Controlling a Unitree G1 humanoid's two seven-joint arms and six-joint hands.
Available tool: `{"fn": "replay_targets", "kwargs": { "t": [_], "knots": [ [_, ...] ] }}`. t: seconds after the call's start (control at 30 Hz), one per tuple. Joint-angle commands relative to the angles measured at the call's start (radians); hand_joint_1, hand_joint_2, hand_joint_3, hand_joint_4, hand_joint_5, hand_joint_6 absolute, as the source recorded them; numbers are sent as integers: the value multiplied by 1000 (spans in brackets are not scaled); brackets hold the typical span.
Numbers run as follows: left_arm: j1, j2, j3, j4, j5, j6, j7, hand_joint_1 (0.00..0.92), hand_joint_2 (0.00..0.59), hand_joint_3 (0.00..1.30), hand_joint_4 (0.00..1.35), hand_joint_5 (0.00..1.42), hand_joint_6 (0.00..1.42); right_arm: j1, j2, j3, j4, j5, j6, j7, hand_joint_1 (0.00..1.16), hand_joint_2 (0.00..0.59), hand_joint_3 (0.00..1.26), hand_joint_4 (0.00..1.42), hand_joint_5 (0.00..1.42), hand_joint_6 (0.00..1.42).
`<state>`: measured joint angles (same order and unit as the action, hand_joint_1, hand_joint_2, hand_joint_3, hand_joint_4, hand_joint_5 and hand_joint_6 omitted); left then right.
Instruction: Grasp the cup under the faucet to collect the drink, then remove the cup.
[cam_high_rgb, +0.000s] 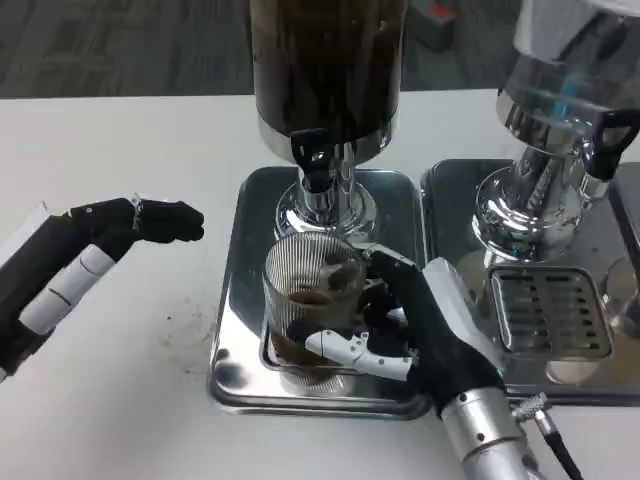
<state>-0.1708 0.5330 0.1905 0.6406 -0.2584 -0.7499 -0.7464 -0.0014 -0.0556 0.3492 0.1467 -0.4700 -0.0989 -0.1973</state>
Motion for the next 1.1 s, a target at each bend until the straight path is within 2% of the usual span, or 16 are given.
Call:
{"fn": "replay_targets", "kwargs": {
  "t": [0.03,0.5,0.87,1.1],
  "knots": [
    [-14,5,-4,14,12,4,-5,0,132,477,426,358,310,52,-16,-22,-34,0,20,0,661,244,433,508,576,612],
    [-43,0,-13,48,12,-7,-15,0,132,477,426,360,314,130,-25,-64,-132,-29,8,-41,666,245,457,524,594,619],
    [-38,-17,-31,55,24,-26,-19,0,132,468,426,360,316,192,-26,-117,-212,-30,14,-48,657,254,459,533,602,628],
    [-40,-26,-31,62,32,-30,-22,0,132,465,426,360,317,209,-22,-131,-238,-30,7,-47,654,254,473,548,620,641]
  ]
}}
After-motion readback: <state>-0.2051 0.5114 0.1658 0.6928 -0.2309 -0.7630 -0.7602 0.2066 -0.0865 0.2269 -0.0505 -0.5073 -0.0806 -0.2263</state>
